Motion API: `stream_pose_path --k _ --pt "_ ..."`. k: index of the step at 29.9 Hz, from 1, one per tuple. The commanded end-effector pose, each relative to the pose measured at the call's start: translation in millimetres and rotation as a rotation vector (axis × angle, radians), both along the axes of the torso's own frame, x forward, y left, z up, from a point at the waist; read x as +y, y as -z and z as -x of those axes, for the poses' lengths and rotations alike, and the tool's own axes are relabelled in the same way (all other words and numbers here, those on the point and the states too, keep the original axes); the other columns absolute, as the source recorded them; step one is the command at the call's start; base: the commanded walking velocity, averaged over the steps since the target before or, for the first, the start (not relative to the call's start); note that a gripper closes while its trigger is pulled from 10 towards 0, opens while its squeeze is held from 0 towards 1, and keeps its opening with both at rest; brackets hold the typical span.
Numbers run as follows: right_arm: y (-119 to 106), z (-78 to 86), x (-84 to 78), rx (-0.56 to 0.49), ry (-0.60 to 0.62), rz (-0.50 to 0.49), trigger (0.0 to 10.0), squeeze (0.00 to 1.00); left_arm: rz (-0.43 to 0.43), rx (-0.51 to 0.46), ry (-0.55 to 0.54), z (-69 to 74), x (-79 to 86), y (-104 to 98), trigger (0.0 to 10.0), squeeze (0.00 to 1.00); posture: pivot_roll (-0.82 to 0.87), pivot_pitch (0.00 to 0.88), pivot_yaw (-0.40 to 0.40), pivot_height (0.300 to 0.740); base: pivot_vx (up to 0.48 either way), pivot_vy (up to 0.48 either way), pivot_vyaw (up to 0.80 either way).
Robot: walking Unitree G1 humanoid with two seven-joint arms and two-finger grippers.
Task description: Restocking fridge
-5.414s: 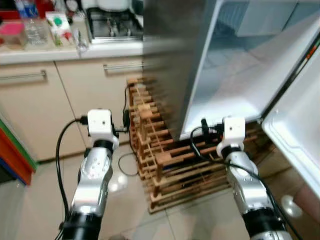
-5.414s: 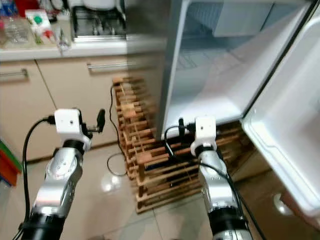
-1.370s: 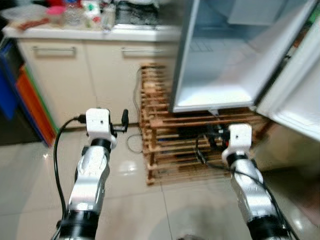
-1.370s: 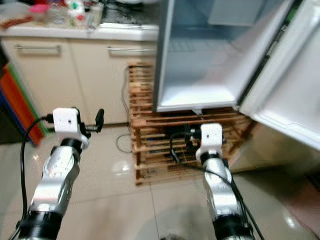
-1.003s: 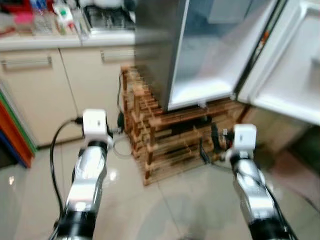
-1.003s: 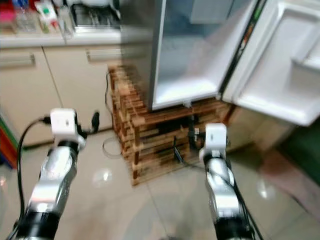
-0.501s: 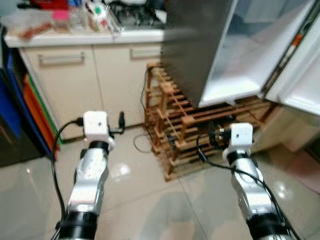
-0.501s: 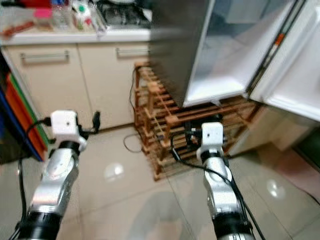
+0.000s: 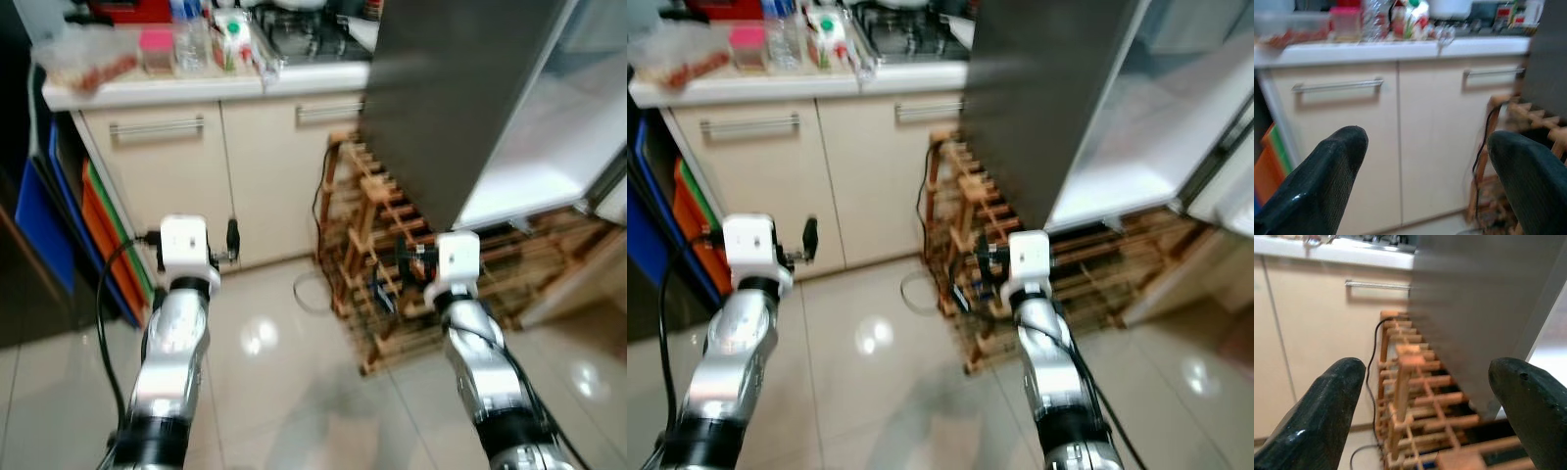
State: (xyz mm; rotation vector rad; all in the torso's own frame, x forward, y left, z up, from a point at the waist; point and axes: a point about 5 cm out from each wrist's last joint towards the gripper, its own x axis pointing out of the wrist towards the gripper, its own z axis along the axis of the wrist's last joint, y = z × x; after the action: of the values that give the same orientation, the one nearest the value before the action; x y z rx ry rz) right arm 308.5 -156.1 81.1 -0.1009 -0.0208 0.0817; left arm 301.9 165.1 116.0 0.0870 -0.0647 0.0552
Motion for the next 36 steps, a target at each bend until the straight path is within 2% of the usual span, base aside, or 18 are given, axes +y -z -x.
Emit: stream_pose_path --k 1,11,18,24,29,36 --pt "-4 -4.9 -11.2 -0.009 0.027 0.008 10.0 0.00 -0.002 -0.031 0.028 -2.8 -12.9 -7 10.0 0.00 0.01 0.000 -0.079 0.740 0.454 0.000 0.54" --pt "-9 -12.2 -4.5 -0.021 0.007 0.007 10.0 0.00 0.008 -0.048 0.011 0.5 -9.5 -10 10.0 0.00 0.03 0.000 -0.076 0.740 0.455 0.000 0.05" --pt "-6 -13.3 0.4 -0.020 -0.005 -0.011 10.0 0.00 0.007 -0.057 -0.010 2.5 -6.9 -11 10.0 0.00 0.07 0.000 -0.089 0.740 0.450 0.000 0.69" --pt "-6 -17.8 9.2 -0.006 -0.028 -0.030 10.0 0.00 -0.006 -0.076 -0.020 1.4 0.0 -19 10.0 0.00 0.08 0.000 -0.087 0.740 0.446 0.000 0.00" --pt "-6 -19.5 10.1 -0.010 -0.026 -0.032 10.0 0.00 -0.018 -0.060 -0.014 -0.6 0.5 -18 10.0 0.00 0.08 0.000 -0.078 0.740 0.425 0.000 0.00" --pt "-9 -19.7 12.7 -0.029 -0.018 -0.035 10.0 0.00 -0.035 -0.053 0.024 -4.9 -4.9 -20 10.0 0.00 0.06 0.000 -0.063 0.740 0.000 0.000 0.00"
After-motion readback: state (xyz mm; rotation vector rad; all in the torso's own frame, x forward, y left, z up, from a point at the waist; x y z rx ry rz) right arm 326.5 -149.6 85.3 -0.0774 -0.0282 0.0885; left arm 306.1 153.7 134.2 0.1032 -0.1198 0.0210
